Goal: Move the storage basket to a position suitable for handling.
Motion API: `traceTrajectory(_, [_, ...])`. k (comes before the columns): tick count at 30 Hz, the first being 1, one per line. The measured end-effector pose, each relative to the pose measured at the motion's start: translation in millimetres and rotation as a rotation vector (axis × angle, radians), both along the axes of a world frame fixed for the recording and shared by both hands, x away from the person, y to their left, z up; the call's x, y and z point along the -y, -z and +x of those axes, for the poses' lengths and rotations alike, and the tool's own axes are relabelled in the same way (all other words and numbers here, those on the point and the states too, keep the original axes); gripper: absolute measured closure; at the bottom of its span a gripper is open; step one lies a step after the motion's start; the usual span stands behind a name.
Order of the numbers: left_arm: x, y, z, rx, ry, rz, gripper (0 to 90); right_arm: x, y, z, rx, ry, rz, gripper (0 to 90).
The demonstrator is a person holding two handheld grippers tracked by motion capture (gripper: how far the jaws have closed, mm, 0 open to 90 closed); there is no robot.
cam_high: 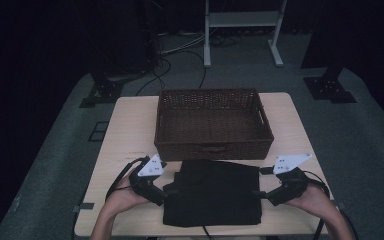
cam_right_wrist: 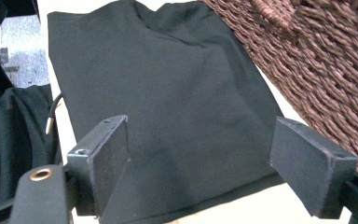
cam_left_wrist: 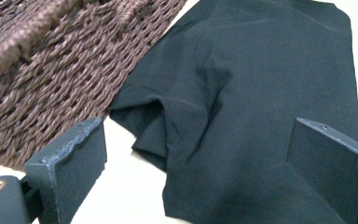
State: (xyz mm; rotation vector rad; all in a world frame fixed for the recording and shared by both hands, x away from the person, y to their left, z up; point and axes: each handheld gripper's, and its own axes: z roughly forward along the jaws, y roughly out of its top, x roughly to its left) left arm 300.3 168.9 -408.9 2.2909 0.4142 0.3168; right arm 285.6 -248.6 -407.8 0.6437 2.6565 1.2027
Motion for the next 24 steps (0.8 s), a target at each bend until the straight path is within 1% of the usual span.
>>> traceTrajectory(3, [3.0,-1.1,0.5,0.001,0.010,0.006,3.9,-3.0,-2.3,0.4,0.004,-0.009,-0.007,19.0])
traceTrajectory(5, [8.4,-1.6,1.5,-0.006,0.017,0.020,3.9,-7.2,-5.0,0.7,0.007,-0.018,-0.021,19.0])
traceTrajectory(7, [11.1,-1.5,1.9,-0.013,0.017,0.027,3.7,-8.3,-5.6,0.9,0.008,-0.020,-0.023,19.0])
traceTrajectory(10, [18.4,-1.7,3.7,-0.022,0.033,0.032,3.3,-13.1,-5.7,2.3,0.000,-0.032,-0.042,19.0])
traceTrajectory(18, [31.3,-5.1,6.2,-0.016,0.062,0.039,3.3,-21.3,-5.0,4.5,-0.008,-0.053,-0.060,19.0])
traceTrajectory(21, [37.4,-5.8,6.8,-0.019,0.074,0.046,3.4,-25.1,-4.6,5.4,-0.010,-0.063,-0.069,19.0])
traceTrajectory(22, [40.3,-5.7,7.4,-0.017,0.080,0.051,3.4,-28.5,-3.9,6.0,-0.017,-0.069,-0.078,19.0])
traceTrajectory(24, [41.5,-5.8,8.1,-0.017,0.088,0.059,3.5,-31.0,-2.9,7.0,-0.020,-0.076,-0.082,19.0])
